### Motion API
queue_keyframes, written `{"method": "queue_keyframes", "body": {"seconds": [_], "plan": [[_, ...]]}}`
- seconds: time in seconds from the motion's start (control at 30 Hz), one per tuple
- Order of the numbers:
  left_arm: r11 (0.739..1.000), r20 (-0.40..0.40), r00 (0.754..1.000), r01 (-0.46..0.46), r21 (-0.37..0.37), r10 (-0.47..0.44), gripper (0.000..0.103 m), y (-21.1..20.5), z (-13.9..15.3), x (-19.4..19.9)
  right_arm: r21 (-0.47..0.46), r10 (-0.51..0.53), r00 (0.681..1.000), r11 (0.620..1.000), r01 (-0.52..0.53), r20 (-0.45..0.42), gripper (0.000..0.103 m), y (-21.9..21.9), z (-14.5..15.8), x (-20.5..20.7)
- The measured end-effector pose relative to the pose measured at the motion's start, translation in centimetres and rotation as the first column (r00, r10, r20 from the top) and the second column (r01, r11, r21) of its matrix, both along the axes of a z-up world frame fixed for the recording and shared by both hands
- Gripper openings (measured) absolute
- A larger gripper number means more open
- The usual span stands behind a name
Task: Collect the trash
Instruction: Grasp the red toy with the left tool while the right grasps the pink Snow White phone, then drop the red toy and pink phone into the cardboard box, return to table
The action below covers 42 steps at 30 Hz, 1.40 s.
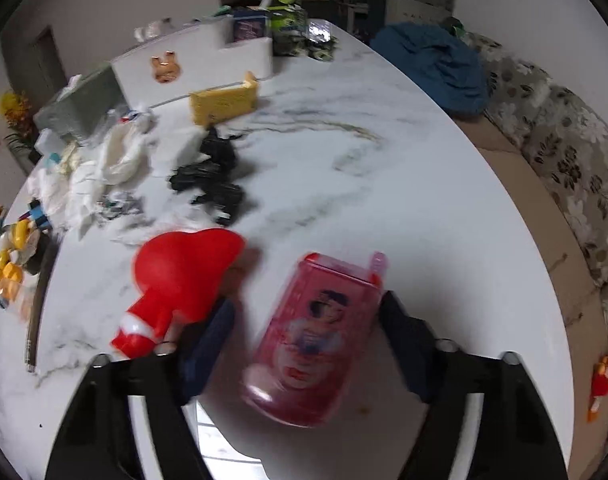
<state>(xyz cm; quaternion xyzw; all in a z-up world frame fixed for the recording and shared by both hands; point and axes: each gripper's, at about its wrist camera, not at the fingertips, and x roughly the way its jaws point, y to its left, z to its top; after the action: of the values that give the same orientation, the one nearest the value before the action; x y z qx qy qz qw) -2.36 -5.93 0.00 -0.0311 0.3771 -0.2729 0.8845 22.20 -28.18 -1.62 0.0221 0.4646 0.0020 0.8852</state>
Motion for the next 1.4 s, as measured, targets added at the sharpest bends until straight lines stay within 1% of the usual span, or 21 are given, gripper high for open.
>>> {"method": "queue_keyframes", "body": {"seconds": [0.03,0.1,0.17,0.3,0.37,0.43,0.5,0.57,0.6,0.63,0.67,0.73,0.77,0.87,0.9,0.93,1.0,1.1,1.23,1.33,1.4], "plan": [[1.0,0.015,1.0,-0.012,0.022,0.012,0.09,-0.4,0.3,0.7,0.01,0.037,0.999,0.999,-0.037,0.012,0.041,0.3,0.1,-0.5],[0.998,0.051,0.998,-0.029,0.049,0.026,0.09,-1.5,1.2,2.7,0.001,0.084,0.996,0.996,-0.084,0.016,0.041,0.8,0.1,-1.6],[0.996,0.071,0.995,-0.068,0.066,0.063,0.09,-3.1,2.0,5.8,-0.009,0.125,0.992,0.992,-0.125,0.022,0.041,0.7,0.1,-3.1],[0.994,0.045,0.996,-0.082,0.068,0.079,0.09,-7.7,2.1,11.9,0.012,0.17,0.985,0.985,-0.17,0.021,0.041,-1.3,0.3,-6.9],[0.99,0.043,0.994,-0.104,0.099,0.101,0.09,-10.0,1.6,14.0,0.039,0.173,0.985,0.984,-0.174,0.022,0.041,-3.1,0.3,-9.1],[0.985,0.012,0.994,-0.106,0.138,0.105,0.09,-12.9,0.5,16.8,0.081,0.166,0.986,0.983,-0.168,0.03,0.041,-4.9,0.4,-10.8],[0.973,-0.01,0.991,-0.132,0.192,0.136,0.09,-15.4,-0.8,19.3,0.097,0.157,0.987,0.982,-0.16,0.035,0.041,-6.2,0.4,-12.2],[0.969,-0.038,0.989,-0.135,0.207,0.145,0.09,-16.6,-1.7,21.2,0.113,0.151,0.988,0.981,-0.155,0.043,0.041,-7.2,0.3,-13.2],[0.967,-0.054,0.986,-0.14,0.214,0.155,0.078,-16.8,-2.2,21.8,0.119,0.153,0.987,0.98,-0.157,0.047,0.041,-7.5,0.3,-13.7],[0.967,-0.074,0.985,-0.137,0.217,0.156,0.057,-17.0,-2.7,22.3,0.12,0.153,0.987,0.98,-0.158,0.05,0.041,-7.8,0.3,-14.1],[0.96,-0.051,0.986,-0.145,0.238,0.162,0.046,-17.1,-2.6,22.4,0.12,0.154,0.987,0.98,-0.16,0.052,0.041,-7.9,0.3,-14.2],[0.963,-0.066,0.985,-0.138,0.232,0.157,0.047,-16.6,-2.6,22.3,0.12,0.165,0.984,0.978,-0.171,0.061,0.041,-7.7,0.4,-14.5],[0.965,-0.064,0.985,-0.144,0.22,0.162,0.047,-16.1,-2.3,21.9,0.125,0.167,0.983,0.976,-0.175,0.073,0.041,-7.5,0.6,-14.7],[0.967,0.007,0.988,-0.153,0.203,0.155,0.047,-13.8,0.0,18.2,0.165,0.186,0.976,0.965,-0.203,0.114,0.041,-6.7,1.6,-15.6],[0.975,0.04,0.989,-0.146,0.169,0.141,0.047,-12.1,1.4,15.5,0.179,0.197,0.972,0.959,-0.218,0.129,0.041,-6.4,2.1,-16.0],[0.978,0.056,0.989,-0.141,0.152,0.134,0.047,-11.4,2.2,14.0,0.192,0.21,0.967,0.953,-0.236,0.145,0.041,-6.0,2.6,-16.5],[0.986,0.1,0.989,-0.122,0.116,0.11,0.047,-8.6,4.1,9.2,0.219,0.249,0.952,0.933,-0.285,0.179,0.04,-4.7,4.0,-18.0],[0.988,0.168,0.983,-0.098,0.118,0.077,0.047,-5.3,6.1,2.5,0.215,0.337,0.916,0.899,-0.382,0.219,0.04,-1.7,5.8,-21.3],[0.985,0.198,0.978,-0.09,0.15,0.059,0.047,-2.2,6.0,-4.3,0.181,0.417,0.869,0.864,-0.47,0.267,0.04,2.2,7.3,-25.6],[0.979,0.208,0.977,-0.087,0.182,0.048,0.047,-0.2,4.9,-8.9,0.182,0.467,0.83,0.827,-0.532,0.304,0.04,4.6,8.3,-29.6],[0.98,0.201,0.979,-0.076,0.183,0.038,0.047,0.8,4.0,-11.2,0.178,0.497,0.811,0.807,-0.562,0.309,0.04,5.6,8.5,-31.5]]}}
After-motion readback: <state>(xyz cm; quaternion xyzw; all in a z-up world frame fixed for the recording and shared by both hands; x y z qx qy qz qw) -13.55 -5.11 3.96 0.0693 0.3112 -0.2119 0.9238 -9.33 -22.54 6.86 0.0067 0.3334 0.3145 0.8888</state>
